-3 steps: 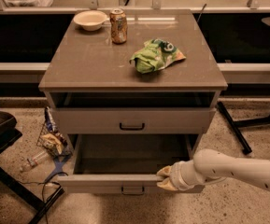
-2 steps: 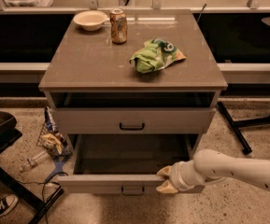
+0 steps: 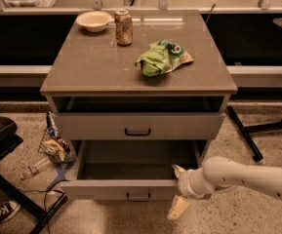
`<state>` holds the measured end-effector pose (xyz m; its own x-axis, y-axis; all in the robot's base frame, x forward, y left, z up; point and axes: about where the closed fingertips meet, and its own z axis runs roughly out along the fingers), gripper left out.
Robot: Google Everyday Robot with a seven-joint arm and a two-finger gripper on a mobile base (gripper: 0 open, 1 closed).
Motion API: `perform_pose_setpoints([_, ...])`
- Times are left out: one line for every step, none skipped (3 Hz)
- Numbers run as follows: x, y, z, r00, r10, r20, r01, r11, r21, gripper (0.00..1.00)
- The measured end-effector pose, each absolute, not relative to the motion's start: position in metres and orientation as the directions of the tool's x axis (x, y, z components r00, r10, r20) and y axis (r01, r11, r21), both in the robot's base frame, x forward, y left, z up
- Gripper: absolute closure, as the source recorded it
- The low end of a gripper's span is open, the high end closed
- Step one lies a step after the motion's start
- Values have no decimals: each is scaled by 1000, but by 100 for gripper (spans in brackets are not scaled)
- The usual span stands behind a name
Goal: Open middle drawer
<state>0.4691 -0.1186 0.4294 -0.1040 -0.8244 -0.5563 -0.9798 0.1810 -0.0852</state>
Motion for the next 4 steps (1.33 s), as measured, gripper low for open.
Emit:
perform_pose_setpoints([462, -120, 424, -115, -824, -554, -981, 184, -69, 25])
perform_pose_setpoints([440, -130, 408, -158, -824, -544, -979, 201, -20, 48])
perform_pose_setpoints([440, -130, 418, -159, -824, -544, -979, 202, -20, 80])
perform_pose_setpoints([440, -130, 418, -159, -824, -544, -979, 202, -20, 99])
